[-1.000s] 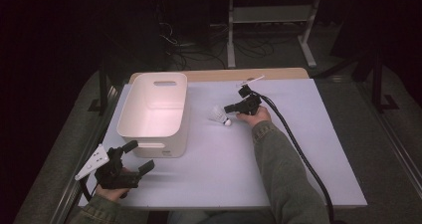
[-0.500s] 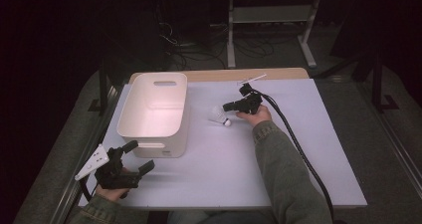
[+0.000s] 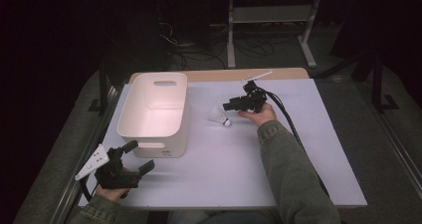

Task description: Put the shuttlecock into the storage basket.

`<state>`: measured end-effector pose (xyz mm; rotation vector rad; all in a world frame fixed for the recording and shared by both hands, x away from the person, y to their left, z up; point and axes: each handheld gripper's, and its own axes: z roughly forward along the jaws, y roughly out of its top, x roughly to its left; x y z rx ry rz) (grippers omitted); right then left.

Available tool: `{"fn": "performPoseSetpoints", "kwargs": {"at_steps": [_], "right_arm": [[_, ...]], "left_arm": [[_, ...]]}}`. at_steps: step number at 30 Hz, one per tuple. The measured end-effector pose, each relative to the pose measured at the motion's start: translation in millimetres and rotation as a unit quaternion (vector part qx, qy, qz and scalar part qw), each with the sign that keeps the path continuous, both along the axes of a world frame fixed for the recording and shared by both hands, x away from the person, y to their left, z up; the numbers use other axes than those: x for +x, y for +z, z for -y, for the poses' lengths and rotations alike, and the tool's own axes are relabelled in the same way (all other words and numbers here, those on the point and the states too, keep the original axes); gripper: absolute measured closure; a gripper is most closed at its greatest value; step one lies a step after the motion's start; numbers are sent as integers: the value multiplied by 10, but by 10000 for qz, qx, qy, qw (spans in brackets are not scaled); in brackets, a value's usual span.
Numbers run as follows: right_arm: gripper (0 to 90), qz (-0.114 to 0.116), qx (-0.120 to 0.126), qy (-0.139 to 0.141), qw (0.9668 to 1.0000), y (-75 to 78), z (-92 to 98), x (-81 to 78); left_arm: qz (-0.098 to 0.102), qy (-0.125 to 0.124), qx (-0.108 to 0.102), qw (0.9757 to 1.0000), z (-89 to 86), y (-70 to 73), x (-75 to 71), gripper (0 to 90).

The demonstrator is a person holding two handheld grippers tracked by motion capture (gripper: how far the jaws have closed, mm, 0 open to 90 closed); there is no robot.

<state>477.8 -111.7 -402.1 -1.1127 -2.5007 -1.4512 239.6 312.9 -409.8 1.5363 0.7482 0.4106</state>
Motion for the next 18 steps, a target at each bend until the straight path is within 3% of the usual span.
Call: {"fn": "performPoseSetpoints", "kwargs": {"at_steps": [8,11,15,18], "right_arm": [[151,219,-175,-66,9996,104,49,-105],[116,343,-192,-31,9992,150,54,-146],[0,502,-321,1,9982,220,35,-226],[0,541,-383,-16,9978,243,25,-268]], "left_arm": [[-7,1,-19,10000,6,1,-4,8],[-8,3,-23,10000,5,2,-5,8],[13,-5,-4,10000,0,1,-2,8],[-1,-2,-28,10000,4,1,-3,8]]}}
